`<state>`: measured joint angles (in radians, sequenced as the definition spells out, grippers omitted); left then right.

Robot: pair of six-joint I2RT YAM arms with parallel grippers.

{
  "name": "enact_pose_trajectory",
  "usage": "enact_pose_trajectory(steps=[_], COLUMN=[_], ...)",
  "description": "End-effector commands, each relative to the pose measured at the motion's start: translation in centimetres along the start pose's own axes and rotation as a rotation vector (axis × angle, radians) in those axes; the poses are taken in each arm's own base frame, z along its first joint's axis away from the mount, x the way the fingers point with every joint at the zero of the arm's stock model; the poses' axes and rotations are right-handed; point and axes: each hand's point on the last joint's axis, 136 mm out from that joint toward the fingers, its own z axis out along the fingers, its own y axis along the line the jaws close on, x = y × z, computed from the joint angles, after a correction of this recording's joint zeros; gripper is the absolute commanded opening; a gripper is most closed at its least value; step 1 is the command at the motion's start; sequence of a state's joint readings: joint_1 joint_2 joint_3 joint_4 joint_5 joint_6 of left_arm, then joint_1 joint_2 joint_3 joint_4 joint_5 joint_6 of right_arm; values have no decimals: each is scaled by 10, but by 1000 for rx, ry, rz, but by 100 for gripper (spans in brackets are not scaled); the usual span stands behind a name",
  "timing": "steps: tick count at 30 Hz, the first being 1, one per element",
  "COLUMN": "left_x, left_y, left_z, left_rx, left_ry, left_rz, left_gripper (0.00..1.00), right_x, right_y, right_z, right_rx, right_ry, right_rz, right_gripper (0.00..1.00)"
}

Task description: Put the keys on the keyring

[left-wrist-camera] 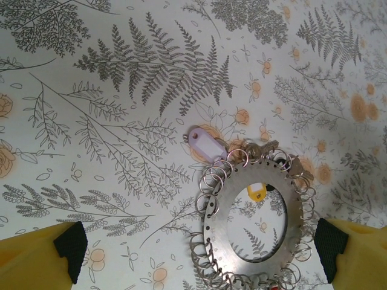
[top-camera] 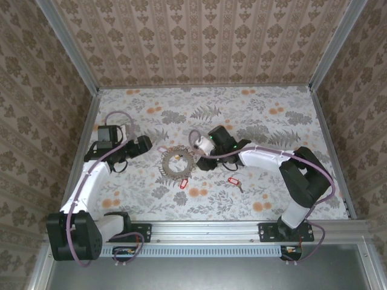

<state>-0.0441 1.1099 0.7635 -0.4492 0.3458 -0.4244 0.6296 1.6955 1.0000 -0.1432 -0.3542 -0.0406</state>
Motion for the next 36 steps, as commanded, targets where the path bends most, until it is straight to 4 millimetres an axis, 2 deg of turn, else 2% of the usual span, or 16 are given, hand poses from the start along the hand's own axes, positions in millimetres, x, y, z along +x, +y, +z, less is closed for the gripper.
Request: enact_pose_trajectory(steps=[1, 5, 8, 12, 16, 18, 21, 25, 30, 36], left_x=[1, 1, 3, 2, 4, 4, 2, 2, 2, 2], left_y=[2, 0, 0, -1, 0, 1, 0, 0, 1, 0], left_z=[1, 5, 8, 8, 6, 5, 4, 3, 2, 1], left_rx=[0, 14, 16, 22, 16, 13, 14, 12, 8, 10], left_ry=[-4, 11, 32, 33, 31, 24, 14, 8, 0, -3], left_rz=[2, -6, -8, -9, -5, -4, 1, 7, 13, 16], left_gripper=[100, 100, 100, 100, 100, 100, 100, 100, 100, 100], right_x=[13, 20, 15, 21, 25, 20, 11, 1, 16, 31], right_y=[20, 26, 25, 2, 1, -4, -1, -4, 9, 18], right_z=[0, 10, 17, 24, 25, 27, 30, 33, 42, 44], right_rx=[-110, -163, -133, 12, 84, 127, 133, 177, 85, 7], right_ry=[60, 91, 90, 107, 91, 48, 8, -27, 3, 45], right_rz=[309, 358, 283, 21, -373, -472, -601, -697, -845, -878], right_gripper=[37, 39, 37, 36, 37, 37, 36, 35, 29, 29])
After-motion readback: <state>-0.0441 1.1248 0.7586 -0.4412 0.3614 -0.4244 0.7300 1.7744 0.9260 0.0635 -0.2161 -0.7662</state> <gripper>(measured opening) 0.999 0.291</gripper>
